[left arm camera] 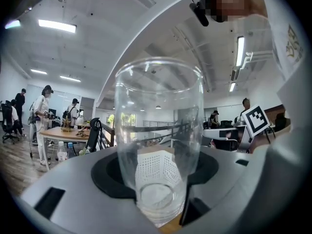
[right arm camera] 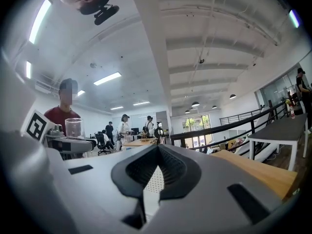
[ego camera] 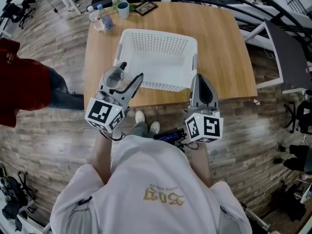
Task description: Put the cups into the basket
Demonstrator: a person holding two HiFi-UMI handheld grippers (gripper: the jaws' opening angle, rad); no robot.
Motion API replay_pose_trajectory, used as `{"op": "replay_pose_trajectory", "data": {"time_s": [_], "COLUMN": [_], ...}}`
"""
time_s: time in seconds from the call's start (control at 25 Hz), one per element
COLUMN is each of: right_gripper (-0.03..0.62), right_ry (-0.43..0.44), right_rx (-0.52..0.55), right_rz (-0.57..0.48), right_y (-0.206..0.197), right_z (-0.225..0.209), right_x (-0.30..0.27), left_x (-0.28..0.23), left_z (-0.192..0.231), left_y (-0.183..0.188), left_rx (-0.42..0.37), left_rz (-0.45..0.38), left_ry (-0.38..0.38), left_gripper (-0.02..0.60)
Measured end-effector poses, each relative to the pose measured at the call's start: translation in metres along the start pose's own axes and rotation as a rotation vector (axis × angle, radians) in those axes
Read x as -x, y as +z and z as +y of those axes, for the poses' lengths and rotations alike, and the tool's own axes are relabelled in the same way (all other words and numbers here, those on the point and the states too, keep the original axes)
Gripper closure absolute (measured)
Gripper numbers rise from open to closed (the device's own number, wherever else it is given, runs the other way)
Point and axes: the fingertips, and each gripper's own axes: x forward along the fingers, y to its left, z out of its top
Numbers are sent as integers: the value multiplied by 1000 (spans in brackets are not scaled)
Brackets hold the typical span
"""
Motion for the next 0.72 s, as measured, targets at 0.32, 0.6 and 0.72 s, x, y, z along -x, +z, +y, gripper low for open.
{"op": "replay_pose_trajectory", "data": {"time_s": [0.32,0.6,0.72], "right_gripper": [583,583,583], "right_ry": [-12,-47,-57], "right_rx": [-2,2,0], "right_rz": [1,7,16], "right_y": [0,1,-1], "right_z": [-3,-15,-19], "right_x": [-25,-56,-71], "left_x": [-24,-60,-75], "left_z": [19,40,48], "left_y": [0,-1,-2], "left_rx": [0,5,5], "left_rz": [2,8,11], "left_ry": [-19,-60,-76], "left_gripper": [316,316,316]}}
